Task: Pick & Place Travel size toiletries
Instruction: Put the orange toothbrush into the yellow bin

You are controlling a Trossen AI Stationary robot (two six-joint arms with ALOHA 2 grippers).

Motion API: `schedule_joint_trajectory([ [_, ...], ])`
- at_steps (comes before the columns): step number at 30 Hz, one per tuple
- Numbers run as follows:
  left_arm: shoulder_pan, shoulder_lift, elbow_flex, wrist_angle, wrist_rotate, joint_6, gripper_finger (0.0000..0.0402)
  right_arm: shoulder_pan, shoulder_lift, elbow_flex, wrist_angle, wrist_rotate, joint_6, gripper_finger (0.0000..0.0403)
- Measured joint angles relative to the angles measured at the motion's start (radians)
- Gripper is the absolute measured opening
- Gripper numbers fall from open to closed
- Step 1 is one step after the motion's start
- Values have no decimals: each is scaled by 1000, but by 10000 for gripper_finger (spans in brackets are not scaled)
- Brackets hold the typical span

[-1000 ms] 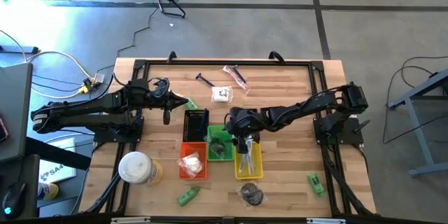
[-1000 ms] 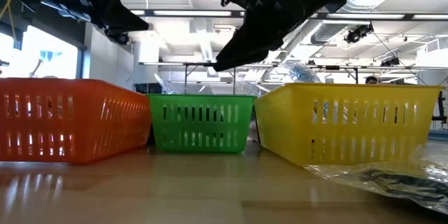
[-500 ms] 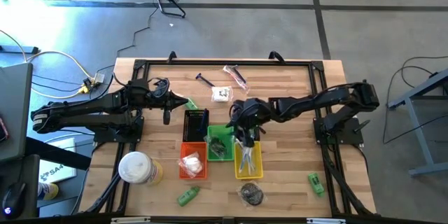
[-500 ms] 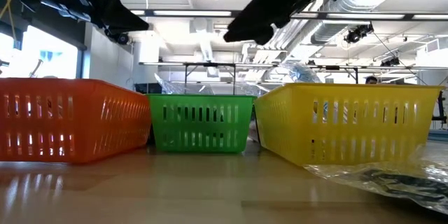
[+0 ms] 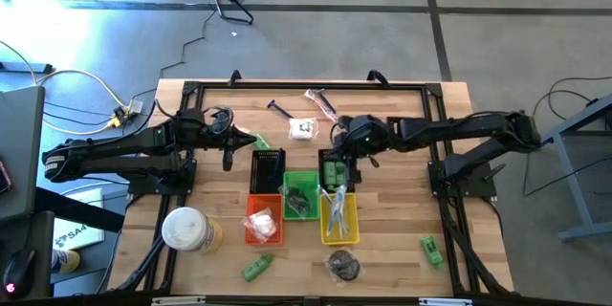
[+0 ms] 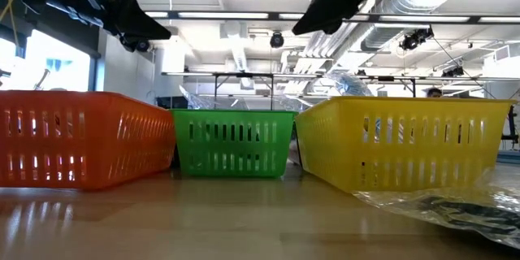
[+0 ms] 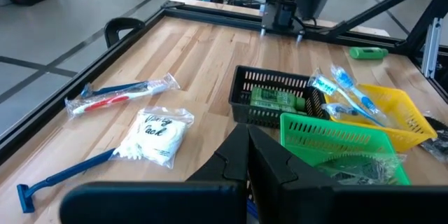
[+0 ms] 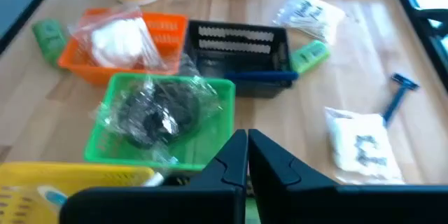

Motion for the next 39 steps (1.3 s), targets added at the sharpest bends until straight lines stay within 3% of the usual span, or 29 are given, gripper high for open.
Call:
schedule_joint_trajectory([
  [14,0,0,0,-18,-2,0,0,-98,-96,-17,-150,-15,-34,3],
  [34,0,0,0,-19,2,0,0,-222,-95,-252,129,-196,-45,3],
  [39,0,0,0,-19,2,0,0,-236,-95,-291,190,-197,-19,3],
])
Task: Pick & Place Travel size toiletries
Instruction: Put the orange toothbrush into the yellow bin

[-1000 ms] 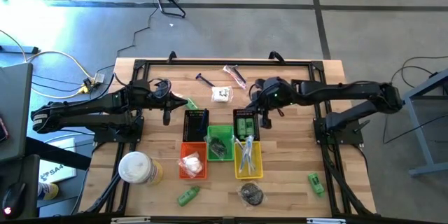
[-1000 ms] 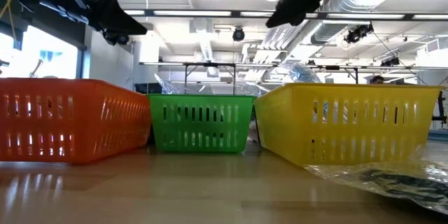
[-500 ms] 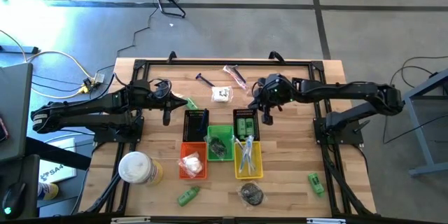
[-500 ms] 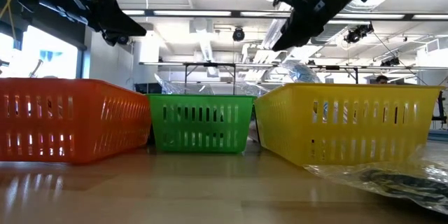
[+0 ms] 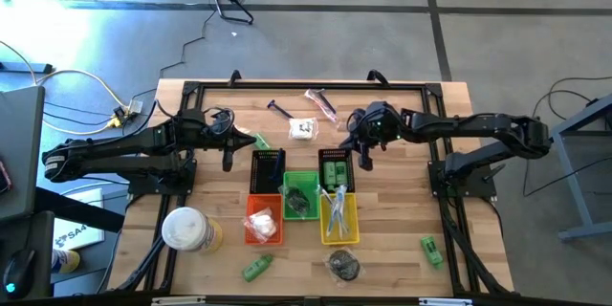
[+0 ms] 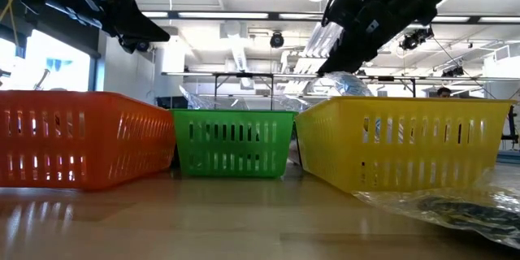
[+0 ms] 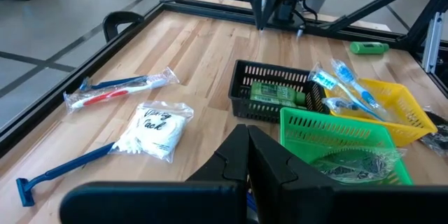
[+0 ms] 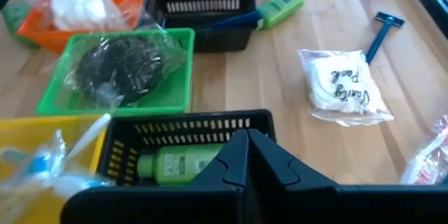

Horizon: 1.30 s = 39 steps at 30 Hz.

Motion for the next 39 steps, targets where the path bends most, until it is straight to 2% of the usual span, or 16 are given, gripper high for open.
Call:
schedule_joint_trajectory([
  [19,0,0,0,-1,-1,1,0,17,0,-6,74,5,47,4],
  [32,0,0,0,0,-8,49,0,-82,0,-6,88,8,-17,4],
  [39,0,0,0,0,-82,80,0,-115,0,-6,179,8,-17,4],
])
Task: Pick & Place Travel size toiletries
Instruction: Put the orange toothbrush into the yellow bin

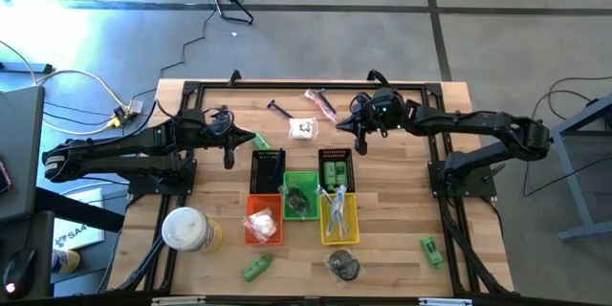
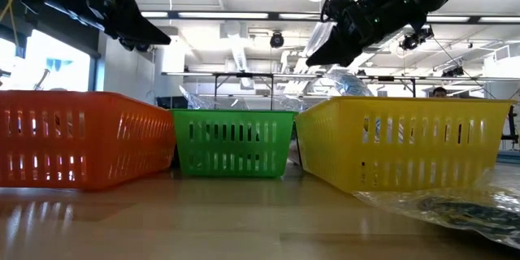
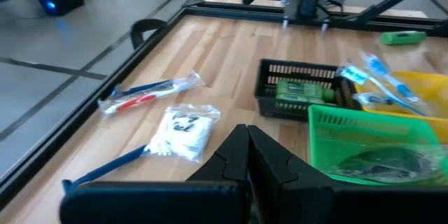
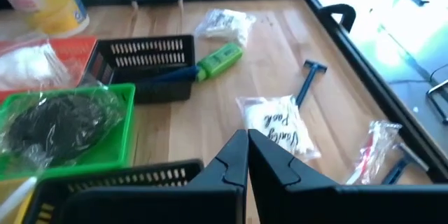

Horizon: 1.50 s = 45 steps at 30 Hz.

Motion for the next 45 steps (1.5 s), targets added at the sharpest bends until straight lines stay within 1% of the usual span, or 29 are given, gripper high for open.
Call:
schedule_joint_trajectory([
  [8,0,0,0,0,-4,-3,0,-1,0,0,70,0,3,4],
  [14,0,0,0,0,-4,-3,0,2,0,0,128,0,77,4],
  [15,0,0,0,0,-4,-3,0,8,0,0,130,8,84,4],
  [21,0,0,0,0,-4,-3,0,72,0,0,130,140,87,3],
  [26,0,0,0,0,-4,-2,0,119,7,17,130,184,87,2],
  [28,0,0,0,0,-4,-2,0,136,20,33,126,184,87,2],
  [32,0,0,0,0,-4,-3,0,163,67,81,93,190,70,2],
  [34,0,0,0,0,-3,-3,0,173,97,108,64,220,68,2],
  [37,0,0,0,0,-3,-3,0,185,153,166,-16,282,73,2],
  [42,0,0,0,0,-3,-3,0,185,229,265,-217,437,165,2],
  [44,0,0,0,0,-3,-4,0,176,255,286,-258,469,182,2],
  [45,0,0,0,0,-3,-3,0,169,265,290,-259,469,184,2],
])
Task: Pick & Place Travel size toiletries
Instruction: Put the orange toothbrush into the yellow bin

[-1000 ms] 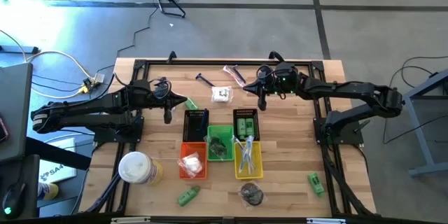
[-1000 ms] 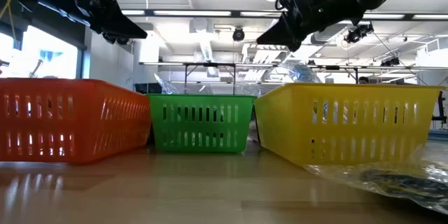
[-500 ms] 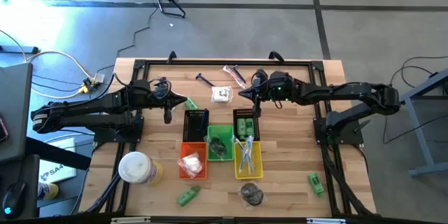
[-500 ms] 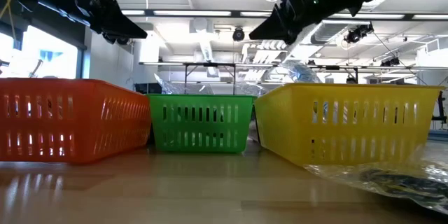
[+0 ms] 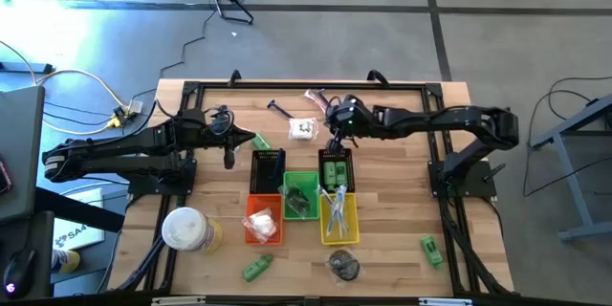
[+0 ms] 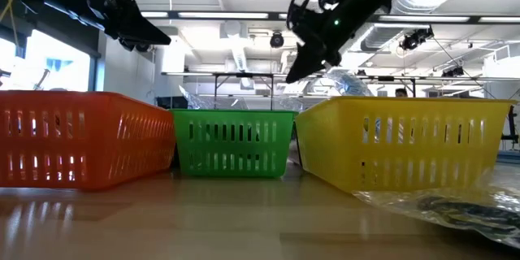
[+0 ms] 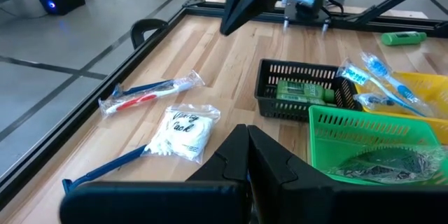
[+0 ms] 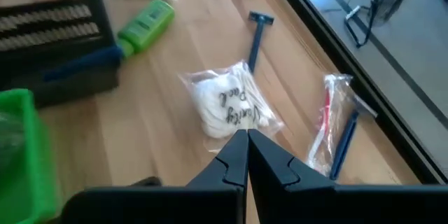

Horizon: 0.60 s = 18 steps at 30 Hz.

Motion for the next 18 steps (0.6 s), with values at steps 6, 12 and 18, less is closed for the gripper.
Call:
schedule_joint_trajectory([
  [6,0,0,0,0,0,0,0,-41,62,1,37,-15,0,9],
  [12,0,0,0,0,0,0,0,-70,100,1,36,-16,-2,79],
  [18,0,0,0,0,0,0,0,-84,117,1,51,29,40,191],
])
